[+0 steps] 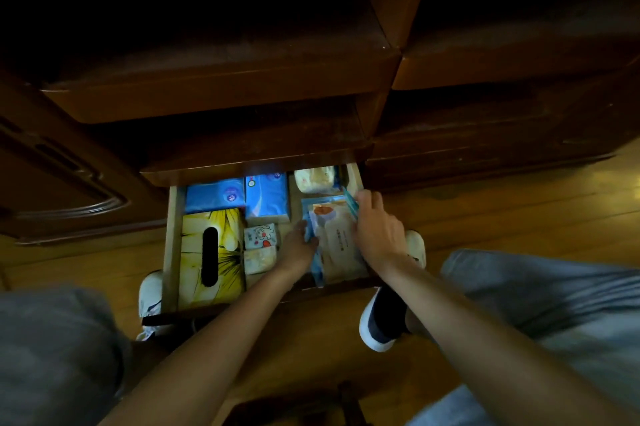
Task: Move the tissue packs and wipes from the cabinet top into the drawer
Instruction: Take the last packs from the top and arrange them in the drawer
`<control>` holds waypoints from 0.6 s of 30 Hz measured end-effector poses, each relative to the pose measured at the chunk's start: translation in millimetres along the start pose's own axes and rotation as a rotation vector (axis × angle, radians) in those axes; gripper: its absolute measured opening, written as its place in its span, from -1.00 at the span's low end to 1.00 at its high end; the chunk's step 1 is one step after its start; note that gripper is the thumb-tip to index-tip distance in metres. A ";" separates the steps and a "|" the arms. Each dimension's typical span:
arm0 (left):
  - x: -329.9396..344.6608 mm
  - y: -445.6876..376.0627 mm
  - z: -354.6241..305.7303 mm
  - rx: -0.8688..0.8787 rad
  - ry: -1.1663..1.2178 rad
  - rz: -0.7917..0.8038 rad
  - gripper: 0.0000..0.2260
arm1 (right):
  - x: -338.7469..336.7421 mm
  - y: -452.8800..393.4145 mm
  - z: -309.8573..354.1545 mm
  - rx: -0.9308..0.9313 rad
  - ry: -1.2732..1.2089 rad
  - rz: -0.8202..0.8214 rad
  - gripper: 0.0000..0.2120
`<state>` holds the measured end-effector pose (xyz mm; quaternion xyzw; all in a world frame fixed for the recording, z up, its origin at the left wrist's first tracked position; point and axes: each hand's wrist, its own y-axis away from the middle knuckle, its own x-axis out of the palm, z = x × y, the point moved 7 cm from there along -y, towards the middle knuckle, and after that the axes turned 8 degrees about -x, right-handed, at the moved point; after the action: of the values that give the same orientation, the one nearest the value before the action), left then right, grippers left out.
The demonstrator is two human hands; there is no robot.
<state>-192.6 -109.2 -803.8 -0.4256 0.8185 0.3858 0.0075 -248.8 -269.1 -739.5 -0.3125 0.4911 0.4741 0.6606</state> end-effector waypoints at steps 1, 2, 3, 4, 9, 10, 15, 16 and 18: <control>-8.8 4.3 2.2 0.029 -0.021 -0.022 -0.68 | 13.6 -3.0 10.7 -0.044 0.070 0.030 -0.59; -17.6 8.7 6.4 0.050 -0.054 -0.047 -0.71 | 30.1 -5.2 19.6 -0.064 0.121 0.076 -0.56; -26.5 12.9 13.2 0.059 -0.086 -0.073 -0.73 | 49.2 -5.3 25.6 -0.064 0.143 0.139 -0.51; -35.6 17.2 20.8 0.061 -0.125 -0.099 -0.74 | 68.6 -4.0 28.9 -0.051 0.141 0.217 -0.44; -68.6 28.5 51.5 0.064 -0.269 -0.126 -0.81 | 107.1 -4.5 29.0 -0.014 0.069 0.398 -0.34; -72.8 30.5 55.0 0.058 -0.286 -0.128 -0.80 | 103.3 -7.8 28.0 -0.009 0.027 0.384 -0.35; -86.9 50.6 66.7 0.069 -0.384 -0.042 -0.60 | 82.1 -1.5 25.4 -0.037 -0.048 0.351 -0.27; -92.1 57.7 67.8 0.074 -0.423 -0.012 -0.49 | 78.7 2.1 26.9 -0.028 -0.059 0.340 -0.26; -102.7 71.9 69.9 0.094 -0.573 0.039 -0.29 | 69.6 4.9 31.8 -0.019 -0.054 0.272 -0.28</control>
<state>-199.7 30.8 -772.9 -0.2827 0.8080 0.4522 0.2505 -237.4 -217.3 -794.7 -0.2365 0.5067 0.5718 0.6003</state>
